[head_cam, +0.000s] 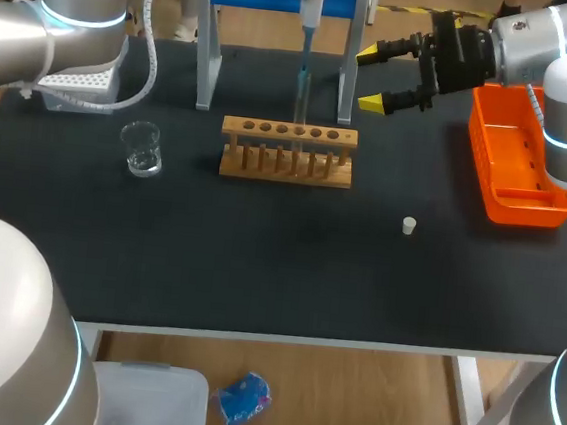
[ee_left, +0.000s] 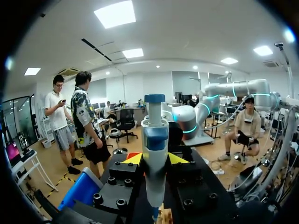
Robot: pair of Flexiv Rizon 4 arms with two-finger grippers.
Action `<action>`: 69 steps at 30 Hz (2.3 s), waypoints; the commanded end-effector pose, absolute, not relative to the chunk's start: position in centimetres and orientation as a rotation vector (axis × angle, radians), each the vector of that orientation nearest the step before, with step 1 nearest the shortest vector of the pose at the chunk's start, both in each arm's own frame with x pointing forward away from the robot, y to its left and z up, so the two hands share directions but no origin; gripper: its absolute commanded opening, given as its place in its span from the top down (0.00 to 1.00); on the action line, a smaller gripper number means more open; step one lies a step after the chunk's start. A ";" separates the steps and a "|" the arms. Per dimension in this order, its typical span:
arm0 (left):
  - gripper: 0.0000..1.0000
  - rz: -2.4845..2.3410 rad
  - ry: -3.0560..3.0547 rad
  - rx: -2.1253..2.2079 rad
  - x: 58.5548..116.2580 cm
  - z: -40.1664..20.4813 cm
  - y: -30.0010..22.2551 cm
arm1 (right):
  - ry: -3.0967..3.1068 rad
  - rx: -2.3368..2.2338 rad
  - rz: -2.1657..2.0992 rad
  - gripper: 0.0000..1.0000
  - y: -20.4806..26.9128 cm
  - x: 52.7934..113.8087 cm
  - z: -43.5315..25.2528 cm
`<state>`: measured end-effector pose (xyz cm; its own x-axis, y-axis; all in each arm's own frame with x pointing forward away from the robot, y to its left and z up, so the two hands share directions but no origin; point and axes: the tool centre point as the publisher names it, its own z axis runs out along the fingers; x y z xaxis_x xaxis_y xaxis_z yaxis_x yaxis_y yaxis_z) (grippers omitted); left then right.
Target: Invert the test tube, pick up the pipette, mount the tip to pipette, aspirate from beaker and dispense into the tube, eject the tip, return the pipette, and cap with the stopper.
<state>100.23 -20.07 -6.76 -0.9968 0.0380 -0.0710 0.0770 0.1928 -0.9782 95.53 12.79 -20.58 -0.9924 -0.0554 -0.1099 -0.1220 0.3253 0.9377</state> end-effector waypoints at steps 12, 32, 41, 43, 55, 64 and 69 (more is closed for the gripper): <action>1.00 -2.000 2.392 0.107 100.1 -7.1 -20.2 | 2.510 -0.169 1.783 0.00 12.7 95.5 -20.6; 1.00 -2.010 2.397 0.084 100.3 -7.5 -20.1 | 2.510 -0.169 1.783 0.00 12.7 95.5 -20.6; 1.00 -2.022 2.388 0.076 100.2 -7.6 -20.1 | 2.510 -0.169 1.783 0.00 12.7 95.5 -20.6; 1.00 -2.021 2.389 0.075 100.2 -7.6 -20.1 | 2.510 -0.169 1.783 0.00 12.7 95.5 -20.6; 1.00 -2.024 2.387 0.067 100.2 -7.8 -20.0 | 2.510 -0.169 1.783 0.00 12.7 95.5 -20.6; 1.00 -2.032 2.379 0.065 100.2 -8.0 -19.9 | 2.510 -0.169 1.783 0.00 12.7 95.5 -20.6; 1.00 -2.035 2.375 0.064 100.2 -8.0 -19.9 | 2.510 -0.169 1.783 0.00 12.7 95.5 -20.6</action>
